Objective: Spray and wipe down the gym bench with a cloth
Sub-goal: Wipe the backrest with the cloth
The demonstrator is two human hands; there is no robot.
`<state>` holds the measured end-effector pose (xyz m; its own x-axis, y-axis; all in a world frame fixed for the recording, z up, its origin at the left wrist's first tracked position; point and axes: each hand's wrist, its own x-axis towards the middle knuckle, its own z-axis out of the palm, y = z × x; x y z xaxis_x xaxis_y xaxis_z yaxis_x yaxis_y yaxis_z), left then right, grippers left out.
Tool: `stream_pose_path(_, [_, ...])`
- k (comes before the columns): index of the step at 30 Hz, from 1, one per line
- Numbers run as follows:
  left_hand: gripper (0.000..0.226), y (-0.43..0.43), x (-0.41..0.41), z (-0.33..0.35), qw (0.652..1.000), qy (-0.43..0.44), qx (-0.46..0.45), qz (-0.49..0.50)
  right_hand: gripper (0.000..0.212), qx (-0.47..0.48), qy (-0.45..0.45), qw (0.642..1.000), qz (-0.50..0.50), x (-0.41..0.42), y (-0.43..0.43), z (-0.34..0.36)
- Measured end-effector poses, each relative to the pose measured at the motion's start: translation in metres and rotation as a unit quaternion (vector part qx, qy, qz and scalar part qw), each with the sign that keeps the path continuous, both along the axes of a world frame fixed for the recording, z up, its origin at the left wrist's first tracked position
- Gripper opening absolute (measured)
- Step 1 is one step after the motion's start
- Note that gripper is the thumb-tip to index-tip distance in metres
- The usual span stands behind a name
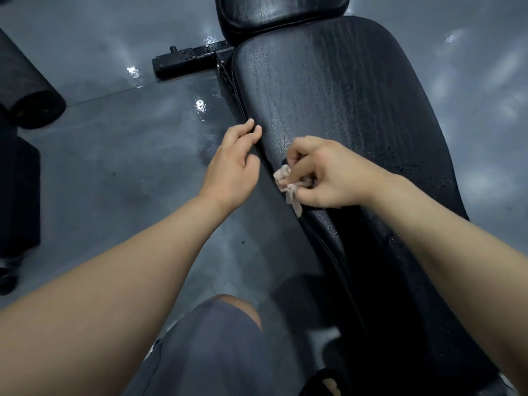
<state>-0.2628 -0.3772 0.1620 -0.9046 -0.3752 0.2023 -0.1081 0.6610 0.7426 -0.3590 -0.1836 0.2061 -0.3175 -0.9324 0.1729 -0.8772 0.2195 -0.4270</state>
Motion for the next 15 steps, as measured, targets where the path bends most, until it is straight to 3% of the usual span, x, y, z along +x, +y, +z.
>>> stream_pose_path(7, [0.044,-0.003,-0.001,-0.002,1.0,-0.003,0.002,-0.001,0.03,-0.083,0.043,0.993,-0.066,-0.013,-0.014,-0.006])
stream_pose_path(13, [0.049,-0.001,-0.001,-0.011,1.0,0.014,-0.01,-0.007,0.005,-0.005,0.033,0.999,0.009,0.007,0.009,-0.007])
stream_pose_path(15, [0.052,0.001,0.0,-0.016,1.0,0.023,-0.01,-0.012,0.01,0.015,0.021,1.0,0.011,0.011,0.02,-0.005])
